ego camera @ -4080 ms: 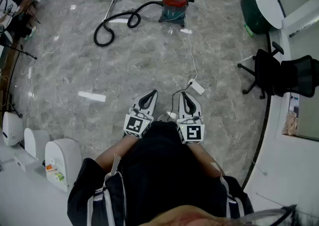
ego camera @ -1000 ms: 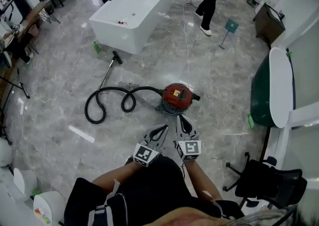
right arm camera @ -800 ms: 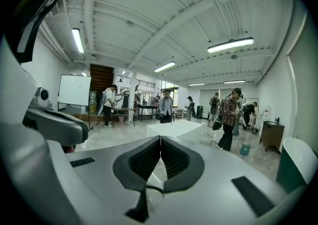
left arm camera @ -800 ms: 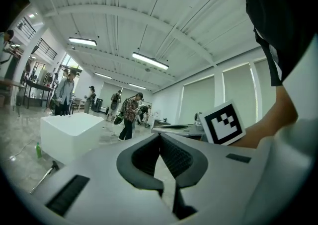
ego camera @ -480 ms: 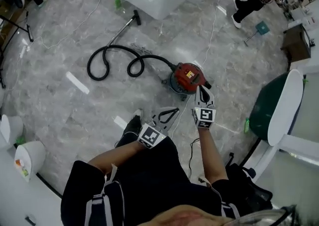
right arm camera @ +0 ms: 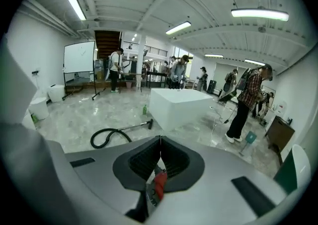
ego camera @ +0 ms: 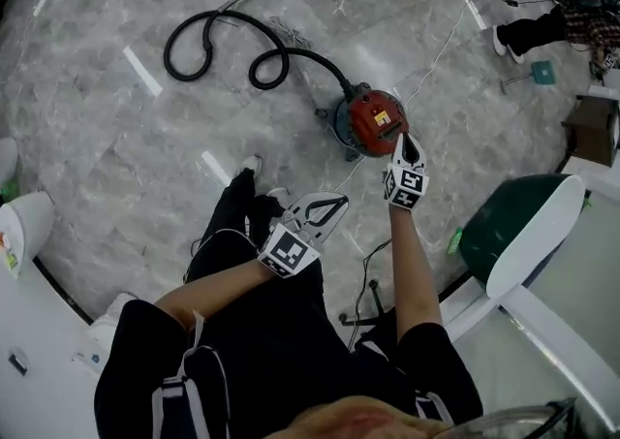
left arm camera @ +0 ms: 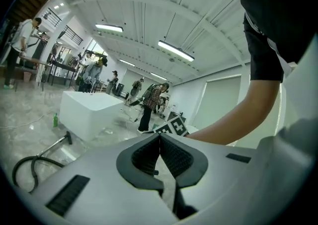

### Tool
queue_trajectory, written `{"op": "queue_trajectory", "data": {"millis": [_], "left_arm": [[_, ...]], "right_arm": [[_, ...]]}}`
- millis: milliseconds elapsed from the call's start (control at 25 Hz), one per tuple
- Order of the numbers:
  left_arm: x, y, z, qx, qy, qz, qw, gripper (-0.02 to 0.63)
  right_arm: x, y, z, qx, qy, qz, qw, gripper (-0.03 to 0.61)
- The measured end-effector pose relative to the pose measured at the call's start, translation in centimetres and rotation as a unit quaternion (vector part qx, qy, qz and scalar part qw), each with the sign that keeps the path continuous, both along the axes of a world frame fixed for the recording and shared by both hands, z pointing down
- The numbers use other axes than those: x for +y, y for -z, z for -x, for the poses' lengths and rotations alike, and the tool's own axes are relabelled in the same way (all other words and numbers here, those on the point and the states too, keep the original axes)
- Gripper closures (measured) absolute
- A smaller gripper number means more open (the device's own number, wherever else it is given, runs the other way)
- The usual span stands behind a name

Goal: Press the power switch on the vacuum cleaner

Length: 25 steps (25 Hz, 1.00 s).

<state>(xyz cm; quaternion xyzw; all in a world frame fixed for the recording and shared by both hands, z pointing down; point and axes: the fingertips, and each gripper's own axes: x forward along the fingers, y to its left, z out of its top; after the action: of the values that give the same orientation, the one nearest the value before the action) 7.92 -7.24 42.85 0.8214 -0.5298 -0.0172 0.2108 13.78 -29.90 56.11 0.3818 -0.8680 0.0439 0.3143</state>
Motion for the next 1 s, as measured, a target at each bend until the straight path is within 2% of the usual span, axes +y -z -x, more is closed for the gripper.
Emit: {"op": "queue_trajectory", "data": {"millis": [240, 400, 480, 640, 840, 1000], "left_arm": [[0.0, -2.8, 1.8, 0.006, 0.014, 0.011, 0.9998, 0.595], [0.2, -4.8, 2.5, 0.016, 0.026, 0.026, 0.9992, 0.595], [-0.4, -5.6, 2.1, 0.022, 0.017, 0.033, 0.9991, 0.595], [-2.1, -6.3, 0.6, 0.041, -0.005, 0.023, 0.9989, 0.595], [-2.7, -8.4, 1.4, 0.062, 0.000, 0.039, 0.9973, 0.595], [-3.0, -10.5, 3.0, 0.051, -0.002, 0.045, 0.9977, 0.595]], "right_arm": [[-3.2, -8.1, 0.6, 0.040, 0.009, 0.060, 0.997, 0.560], [-4.8, -13.1, 0.7, 0.084, 0.032, 0.056, 0.994, 0.560], [-6.1, -15.2, 0.8, 0.104, 0.035, 0.050, 0.993, 0.560], [-8.5, -18.7, -0.6, 0.140, 0.027, 0.049, 0.989, 0.560], [-9.7, -22.9, -2.1, 0.158, 0.031, 0.076, 0.984, 0.560], [-10.6, -26.3, -2.6, 0.178, 0.033, 0.088, 0.980, 0.560]]}}
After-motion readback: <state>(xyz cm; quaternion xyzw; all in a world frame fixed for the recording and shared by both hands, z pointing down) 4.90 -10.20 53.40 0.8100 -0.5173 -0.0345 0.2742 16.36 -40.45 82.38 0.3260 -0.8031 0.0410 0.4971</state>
